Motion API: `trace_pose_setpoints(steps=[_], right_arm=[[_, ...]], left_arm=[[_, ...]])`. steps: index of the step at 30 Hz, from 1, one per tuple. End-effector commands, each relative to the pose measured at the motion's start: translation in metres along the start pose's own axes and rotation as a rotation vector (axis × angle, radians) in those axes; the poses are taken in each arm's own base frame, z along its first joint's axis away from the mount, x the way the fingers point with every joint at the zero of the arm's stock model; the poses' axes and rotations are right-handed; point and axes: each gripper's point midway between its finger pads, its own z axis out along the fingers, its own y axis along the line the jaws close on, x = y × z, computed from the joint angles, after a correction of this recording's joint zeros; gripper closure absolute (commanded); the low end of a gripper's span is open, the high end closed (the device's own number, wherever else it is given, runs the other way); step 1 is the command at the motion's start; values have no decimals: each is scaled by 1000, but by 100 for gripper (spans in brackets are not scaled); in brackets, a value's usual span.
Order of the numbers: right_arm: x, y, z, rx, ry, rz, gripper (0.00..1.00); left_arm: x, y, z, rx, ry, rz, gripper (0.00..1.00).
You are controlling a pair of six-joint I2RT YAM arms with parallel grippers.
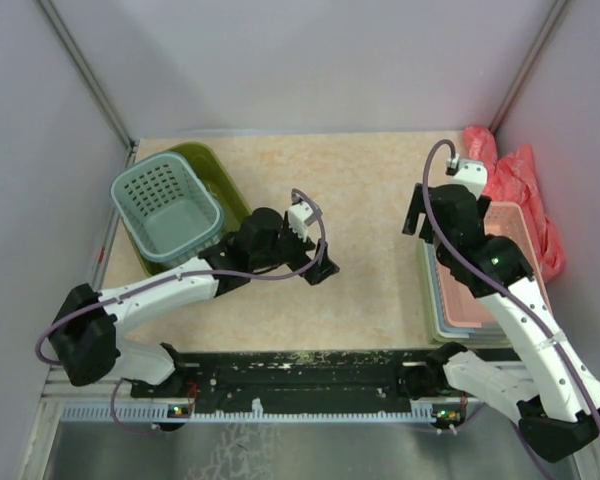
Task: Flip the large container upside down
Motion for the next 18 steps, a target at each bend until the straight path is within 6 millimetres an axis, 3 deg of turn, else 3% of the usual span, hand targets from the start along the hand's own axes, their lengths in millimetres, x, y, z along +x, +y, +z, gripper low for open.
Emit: trace_pose_setpoints(steps=[1,4,9,13,18], right_arm=[[25,-14,-13,54,101,32,17],[48,-18,-10,82,158,51,22],[65,-27,-4,136,178,69,48],[76,-44,2,198,224,77,48],[91,-49,12,179,281,80,54]], left_arm=[[-14,-12,9,43,11,-18,0],[-10,-11,17,42,59,-15,0],[-2,-15,23,71,104,-31,0],[4,-17,24,87,121,-43,0],[8,-17,26,95,133,-51,0]])
